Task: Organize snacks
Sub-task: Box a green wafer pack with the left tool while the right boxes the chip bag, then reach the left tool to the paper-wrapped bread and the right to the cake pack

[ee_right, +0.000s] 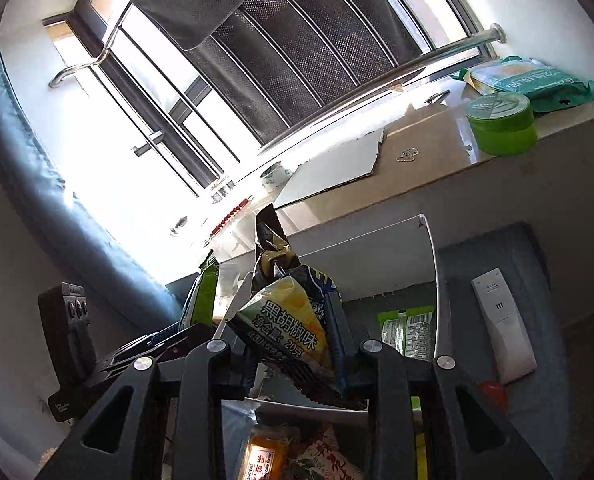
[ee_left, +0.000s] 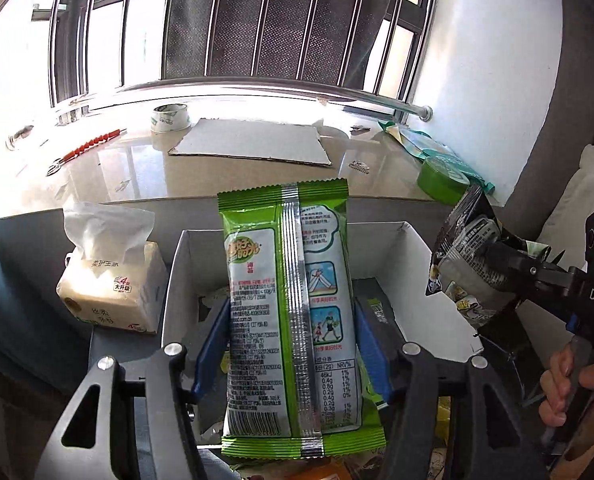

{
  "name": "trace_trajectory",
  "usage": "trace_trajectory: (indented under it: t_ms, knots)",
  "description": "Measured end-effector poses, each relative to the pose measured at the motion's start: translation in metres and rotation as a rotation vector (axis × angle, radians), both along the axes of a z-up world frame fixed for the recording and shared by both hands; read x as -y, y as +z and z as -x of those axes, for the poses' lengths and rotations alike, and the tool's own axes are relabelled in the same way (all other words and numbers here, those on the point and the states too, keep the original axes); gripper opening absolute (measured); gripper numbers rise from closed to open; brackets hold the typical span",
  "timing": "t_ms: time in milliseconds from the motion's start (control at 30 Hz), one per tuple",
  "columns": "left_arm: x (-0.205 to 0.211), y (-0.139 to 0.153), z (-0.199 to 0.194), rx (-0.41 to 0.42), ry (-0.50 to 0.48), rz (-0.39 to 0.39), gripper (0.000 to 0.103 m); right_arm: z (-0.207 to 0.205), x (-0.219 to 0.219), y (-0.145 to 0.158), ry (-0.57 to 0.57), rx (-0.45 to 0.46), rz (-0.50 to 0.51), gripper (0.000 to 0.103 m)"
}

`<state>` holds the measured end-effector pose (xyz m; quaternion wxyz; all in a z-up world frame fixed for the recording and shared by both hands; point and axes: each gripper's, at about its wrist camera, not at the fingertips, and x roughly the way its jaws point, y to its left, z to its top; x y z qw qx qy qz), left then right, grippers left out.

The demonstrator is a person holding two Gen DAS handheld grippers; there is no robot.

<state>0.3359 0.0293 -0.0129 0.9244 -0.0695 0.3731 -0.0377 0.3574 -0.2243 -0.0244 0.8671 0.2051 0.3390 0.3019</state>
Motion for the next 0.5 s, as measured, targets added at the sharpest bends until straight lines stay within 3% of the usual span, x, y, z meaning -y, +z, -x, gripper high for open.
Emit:
trace_trajectory:
  t_ms: [33,67,100,133,167,333,500]
  knots:
    - [-0.001,-0.004,-0.004,-0.023,0.015,-0.018,0.089,-0.007,0.0,-0.003,-0.006,-0.013,-0.001,0.036]
    - [-0.002,-0.007,-0.006,-0.034,0.028,-0.029,0.103,-0.014,0.001,-0.006,-0.007,-0.034,-0.016,0.048]
    - [-0.004,-0.01,-0.003,-0.033,0.037,-0.031,0.103,-0.021,0.002,-0.008,-0.003,-0.059,-0.037,0.063]
    - [-0.006,-0.012,-0.001,-0.038,0.038,-0.025,0.103,-0.024,0.003,-0.009,-0.008,-0.065,-0.057,0.093]
    - [-0.007,-0.014,0.002,-0.045,0.036,-0.017,0.103,-0.024,0.005,-0.009,-0.018,-0.057,-0.081,0.103]
    - [-0.009,-0.01,0.022,-0.017,0.036,-0.03,0.103,-0.015,0.009,-0.007,-0.029,-0.043,-0.068,0.103]
    - [-0.008,0.013,0.059,0.053,0.006,-0.003,0.103,0.004,0.018,0.001,-0.034,-0.016,-0.07,0.103]
